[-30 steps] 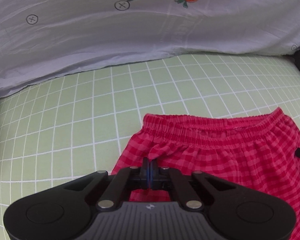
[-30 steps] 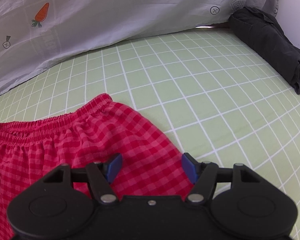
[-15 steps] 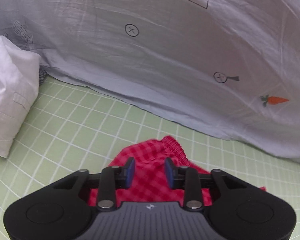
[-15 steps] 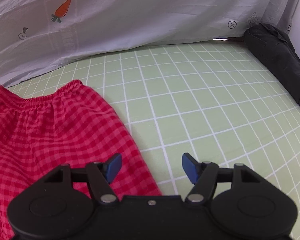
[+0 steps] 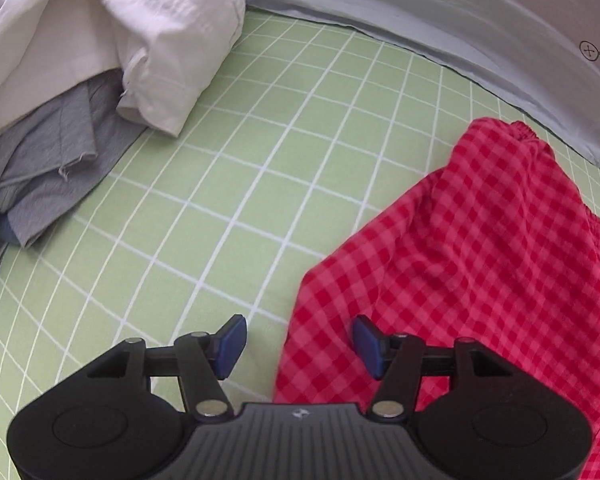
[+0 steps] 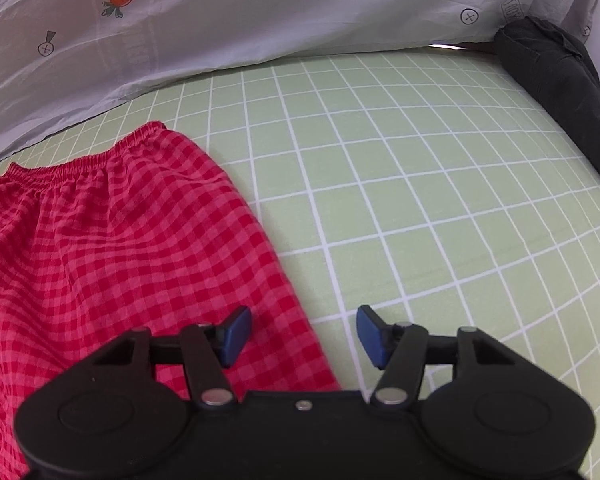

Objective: Fold clothes

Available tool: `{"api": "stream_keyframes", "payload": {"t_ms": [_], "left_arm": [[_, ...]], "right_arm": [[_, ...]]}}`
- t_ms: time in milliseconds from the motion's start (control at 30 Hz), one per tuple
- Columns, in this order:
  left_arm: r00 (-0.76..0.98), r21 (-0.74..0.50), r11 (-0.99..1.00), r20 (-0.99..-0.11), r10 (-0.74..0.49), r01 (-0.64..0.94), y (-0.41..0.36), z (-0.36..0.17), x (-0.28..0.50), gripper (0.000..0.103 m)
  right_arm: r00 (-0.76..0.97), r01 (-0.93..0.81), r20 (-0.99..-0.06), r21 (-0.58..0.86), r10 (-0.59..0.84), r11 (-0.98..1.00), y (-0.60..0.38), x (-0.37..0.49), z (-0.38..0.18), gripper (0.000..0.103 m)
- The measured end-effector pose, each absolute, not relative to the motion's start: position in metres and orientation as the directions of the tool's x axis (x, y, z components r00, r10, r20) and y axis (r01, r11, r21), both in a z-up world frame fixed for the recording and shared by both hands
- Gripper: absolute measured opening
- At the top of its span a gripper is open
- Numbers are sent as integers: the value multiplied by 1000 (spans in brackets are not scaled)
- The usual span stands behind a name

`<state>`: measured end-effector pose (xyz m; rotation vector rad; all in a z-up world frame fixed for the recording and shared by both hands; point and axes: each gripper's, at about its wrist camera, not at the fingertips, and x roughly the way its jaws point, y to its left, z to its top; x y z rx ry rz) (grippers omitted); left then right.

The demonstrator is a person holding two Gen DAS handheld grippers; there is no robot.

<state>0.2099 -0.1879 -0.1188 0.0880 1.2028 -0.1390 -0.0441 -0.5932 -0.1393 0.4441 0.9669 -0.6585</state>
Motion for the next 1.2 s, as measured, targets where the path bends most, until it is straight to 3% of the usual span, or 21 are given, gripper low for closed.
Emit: {"api": "stream_keyframes", "payload": {"t_ms": [133,333,367,400,433,467,533,700,800,900,967,1000,1133,1200], "left_arm": [[340,-5,988,-939,-58,154,-174,-122,194,60],[362,-32,990,-929,-81,139,-164,-124,186,56],[367,-35,990,-926,-84,139,-165,-123,186,51],[371,-37,989,-925,-89,144,-166,-122,185,33],[368,-42,988,-925,-96,151,-167,-121,184,4],[367,-50,987,-924,-104,152,-167,-121,183,1],[371,-85,987,-919,-130,137,-165,-118,178,0],[408,-247,966,-877,-254,72,-137,-73,153,0],[469,-338,940,-825,-314,35,-113,-35,135,0],[508,-229,973,-837,-206,16,-107,-33,127,7],[475,-96,995,-877,-73,-25,-105,-50,128,18],[459,-56,998,-888,-34,-34,-105,-56,127,20],[418,-79,997,-906,-68,-8,-110,-71,118,43],[397,-90,996,-914,-85,5,-112,-79,113,45]], "right_arm": [[387,696,-878,79,-281,713,-589,-58,-138,68],[357,706,-896,72,-265,704,-577,-78,-139,69],[355,707,-897,72,-264,704,-576,-79,-139,65],[353,707,-898,73,-263,703,-575,-81,-138,60],[354,702,-898,71,-261,708,-574,-82,-137,45],[356,692,-898,67,-259,719,-572,-82,-136,20],[367,675,-895,67,-255,735,-569,-84,-133,1],[495,676,-836,200,-237,709,-573,-109,-82,0],[567,674,-769,227,-295,703,-578,-123,-42,0],[508,711,-764,112,-397,694,-586,-119,-45,5],[399,730,-790,-34,-466,682,-587,-110,-62,30],[378,732,-792,-62,-480,679,-587,-110,-67,33],[404,739,-810,15,-425,674,-578,-127,-79,62],[381,749,-832,22,-403,662,-575,-132,-92,65]]}}
